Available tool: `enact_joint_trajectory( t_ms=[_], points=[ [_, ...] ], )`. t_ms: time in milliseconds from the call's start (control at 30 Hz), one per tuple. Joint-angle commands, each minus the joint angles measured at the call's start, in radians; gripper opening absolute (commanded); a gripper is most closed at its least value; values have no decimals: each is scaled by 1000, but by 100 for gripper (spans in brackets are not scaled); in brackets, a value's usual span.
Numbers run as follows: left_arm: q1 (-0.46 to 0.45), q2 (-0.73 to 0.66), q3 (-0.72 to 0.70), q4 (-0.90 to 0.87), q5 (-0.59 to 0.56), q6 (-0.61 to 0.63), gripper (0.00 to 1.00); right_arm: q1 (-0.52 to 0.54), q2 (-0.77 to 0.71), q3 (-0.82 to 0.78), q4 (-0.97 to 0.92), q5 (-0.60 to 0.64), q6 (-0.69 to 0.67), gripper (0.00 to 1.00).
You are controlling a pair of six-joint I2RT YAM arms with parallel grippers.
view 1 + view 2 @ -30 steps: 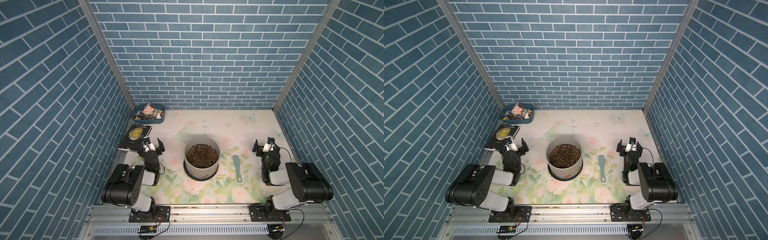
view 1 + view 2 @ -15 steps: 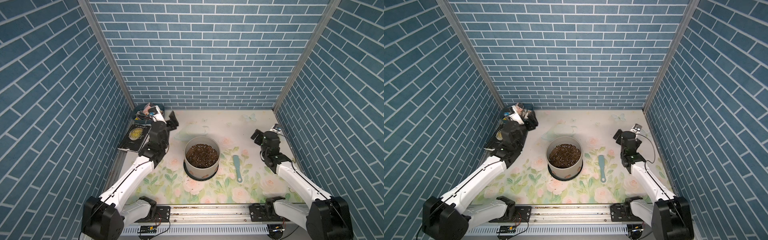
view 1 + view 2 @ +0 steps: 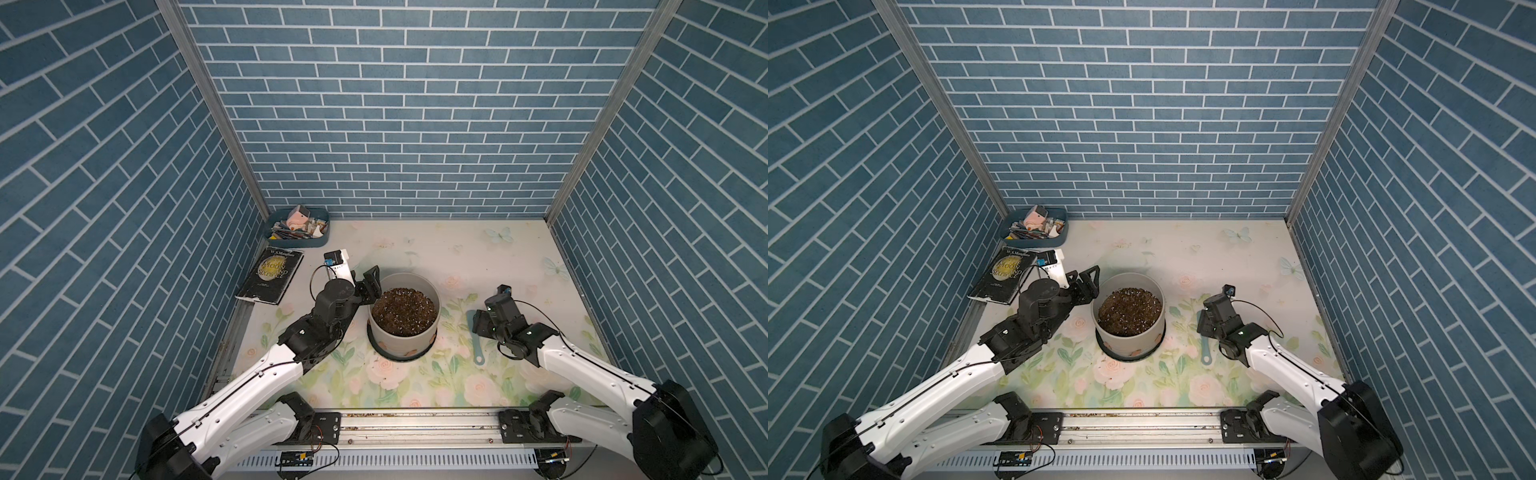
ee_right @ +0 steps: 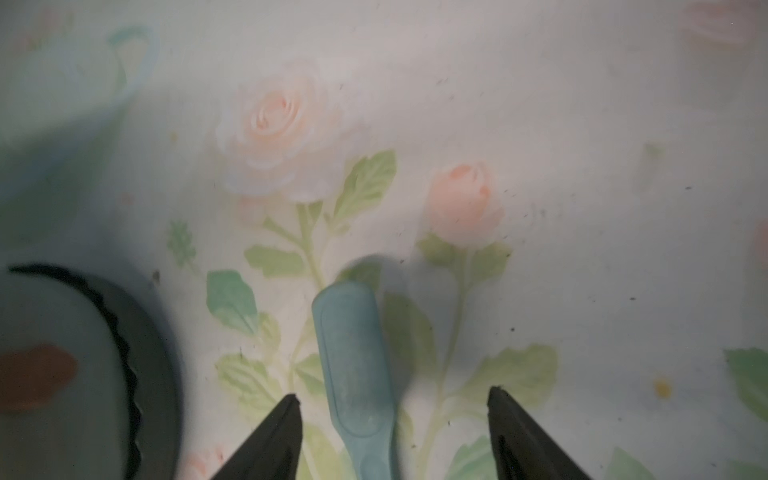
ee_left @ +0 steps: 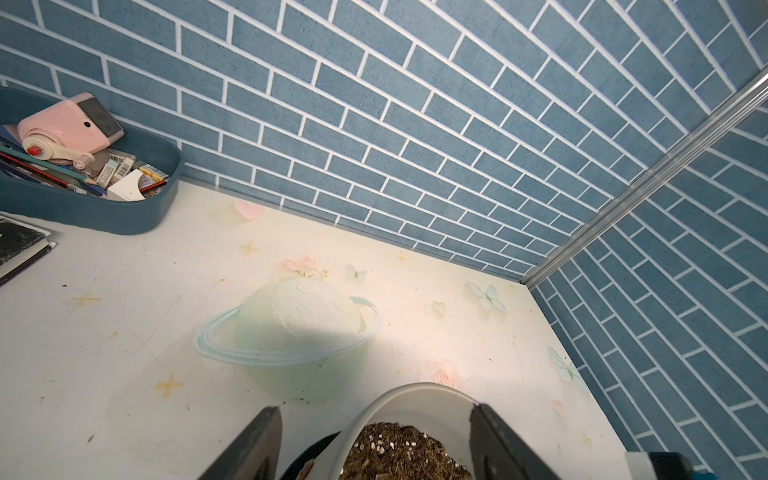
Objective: Scrub the dried mud off the ceramic pot
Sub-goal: Pick up the brush from the center of the board.
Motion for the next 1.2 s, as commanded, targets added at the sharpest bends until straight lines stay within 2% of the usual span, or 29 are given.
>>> enact_joint_trajectory(
  t_ms=[0, 100, 233, 500, 533, 667, 733, 867, 933, 1033, 1167],
  points=[
    [-5, 4, 30, -22, 29, -6, 76, 58, 34, -4, -65, 12, 56, 66],
    [-4, -2, 24, -12, 45, -8, 75, 80, 58, -10, -93, 50, 82, 66],
    [-4, -5, 14, -5, 55, -8, 76, 97, 100, -18, -73, 21, 72, 64],
    [-5, -10, 15, 0, 67, -20, 76, 96, 166, -46, -6, -9, 72, 49],
    [-4, -10, 17, -2, 68, -18, 76, 96, 162, -46, -5, -8, 70, 46],
    [-4, -7, 25, 4, 74, -13, 78, 97, 140, -55, -14, -5, 66, 21],
    [-5, -2, 29, 8, 79, -12, 79, 96, 122, -55, -28, 0, 66, 16],
    [-4, 7, 41, 14, 98, -10, 80, 96, 70, -32, -60, 21, 45, 0],
    [-4, 8, 47, 25, 123, -2, 82, 95, 40, -1, -68, 17, 22, 0],
    [-5, 5, 59, 59, 201, 18, 85, 92, -17, 82, -52, -44, -44, 0],
    [-3, -3, 48, 176, 399, 39, 94, 75, -92, 232, 65, -276, -149, 0]
  ],
)
